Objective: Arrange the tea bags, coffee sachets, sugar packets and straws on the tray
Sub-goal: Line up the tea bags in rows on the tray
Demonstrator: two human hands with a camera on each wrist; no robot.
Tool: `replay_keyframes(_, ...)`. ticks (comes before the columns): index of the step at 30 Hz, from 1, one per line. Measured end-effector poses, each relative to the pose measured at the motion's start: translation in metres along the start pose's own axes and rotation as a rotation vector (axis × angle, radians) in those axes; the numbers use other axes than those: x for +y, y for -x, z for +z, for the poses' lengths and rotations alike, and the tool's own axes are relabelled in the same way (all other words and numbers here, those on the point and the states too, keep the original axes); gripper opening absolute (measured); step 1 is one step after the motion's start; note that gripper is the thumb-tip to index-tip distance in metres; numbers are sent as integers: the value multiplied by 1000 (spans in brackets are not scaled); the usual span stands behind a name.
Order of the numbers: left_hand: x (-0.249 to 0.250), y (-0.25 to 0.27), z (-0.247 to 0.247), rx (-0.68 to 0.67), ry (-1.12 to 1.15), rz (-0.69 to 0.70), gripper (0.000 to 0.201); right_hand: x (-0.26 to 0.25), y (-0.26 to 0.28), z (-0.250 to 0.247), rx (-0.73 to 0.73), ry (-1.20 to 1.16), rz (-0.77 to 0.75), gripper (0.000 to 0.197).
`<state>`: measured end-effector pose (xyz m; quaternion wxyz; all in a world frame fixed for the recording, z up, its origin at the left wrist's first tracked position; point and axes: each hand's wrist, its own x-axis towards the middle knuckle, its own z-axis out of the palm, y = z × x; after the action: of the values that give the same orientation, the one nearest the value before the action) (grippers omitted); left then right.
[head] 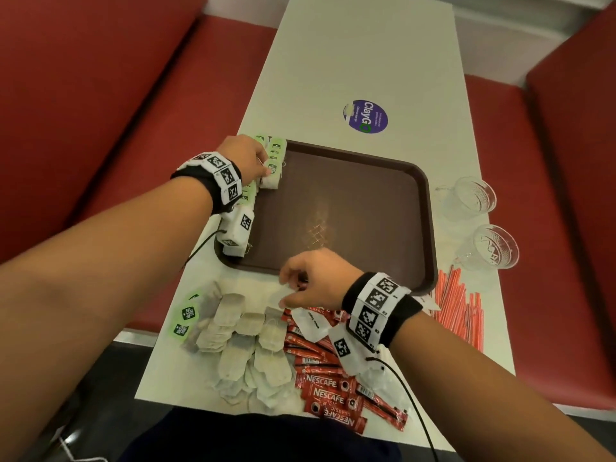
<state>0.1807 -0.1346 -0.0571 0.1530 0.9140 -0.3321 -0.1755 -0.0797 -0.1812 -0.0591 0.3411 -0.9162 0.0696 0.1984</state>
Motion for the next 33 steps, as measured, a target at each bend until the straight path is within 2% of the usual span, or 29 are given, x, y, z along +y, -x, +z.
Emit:
replay_keyframes(6, 0, -17, 4, 27, -74, -71, 31, -9, 2, 17, -117, 172, -81, 44)
replay_keyframes(9, 1, -17, 6, 62, -110, -64, 32, -14, 4, 27, -157, 233, -106, 50)
replay_keyframes(12, 6, -17, 11, 59, -142, 33, 20, -16, 4, 32, -183, 307, -125, 57)
replay_keyframes(14, 10, -17, 15, -32, -185, 112, 15, -17, 3, 33, -196, 333, -131, 59)
replay_keyframes(17, 12, -16, 17, -127, -258, 131, 14, -18, 2, 35, -203, 381, -150, 63)
replay_keyframes(21, 14, -7, 11, -86, -256, 166, 21, -20, 3, 36, -194, 368, -163, 58)
replay_keyframes(24, 14, 18, -3, 5, -139, 207, 23, -21, 7, 36, -168, 312, -146, 44)
replay_keyframes(27, 12, 58, -14, 12, -43, 297, 13, -23, 9, 36, -138, 273, -111, 36)
replay_keyframes(30, 7, 102, -18, -99, -28, 404, 8, -24, 8, 37, -124, 270, -84, 31)
replay_keyframes(33, -2, 143, -13, -279, -65, 475, 14, -22, 8, 39, -98, 235, -68, 27)
